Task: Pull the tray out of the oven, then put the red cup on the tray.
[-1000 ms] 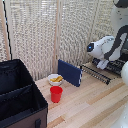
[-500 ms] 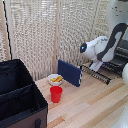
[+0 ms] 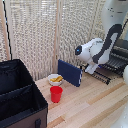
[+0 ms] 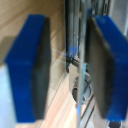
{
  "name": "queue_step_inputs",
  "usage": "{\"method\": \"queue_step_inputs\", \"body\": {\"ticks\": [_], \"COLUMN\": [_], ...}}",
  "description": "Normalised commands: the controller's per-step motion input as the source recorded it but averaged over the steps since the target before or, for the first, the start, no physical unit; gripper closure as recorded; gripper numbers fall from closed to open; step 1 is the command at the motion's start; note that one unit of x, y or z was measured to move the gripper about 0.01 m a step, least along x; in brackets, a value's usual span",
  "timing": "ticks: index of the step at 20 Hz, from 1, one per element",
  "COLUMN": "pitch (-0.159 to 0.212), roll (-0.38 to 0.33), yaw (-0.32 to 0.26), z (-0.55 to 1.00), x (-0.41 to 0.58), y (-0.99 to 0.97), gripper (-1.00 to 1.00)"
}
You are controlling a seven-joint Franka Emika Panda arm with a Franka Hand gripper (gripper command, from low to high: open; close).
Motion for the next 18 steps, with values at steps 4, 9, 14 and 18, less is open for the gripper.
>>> {"method": "queue_step_inputs", "body": {"ticks": [4,9,14,18], "pitch": [0.008,0.000,0.022,0.017], "roll": [0.094,0.028,0.038,0.114], "yaw": [-0.083,-0.159,-0.167,-0.155], "z": [0.52,0.83,0.90,0.72], "x": [0.181,0.221,0.178,0.263], "y": [0.01,0.03,0.01,0.06], "gripper": [-1.00,-1.00,-1.00,-1.00]}}
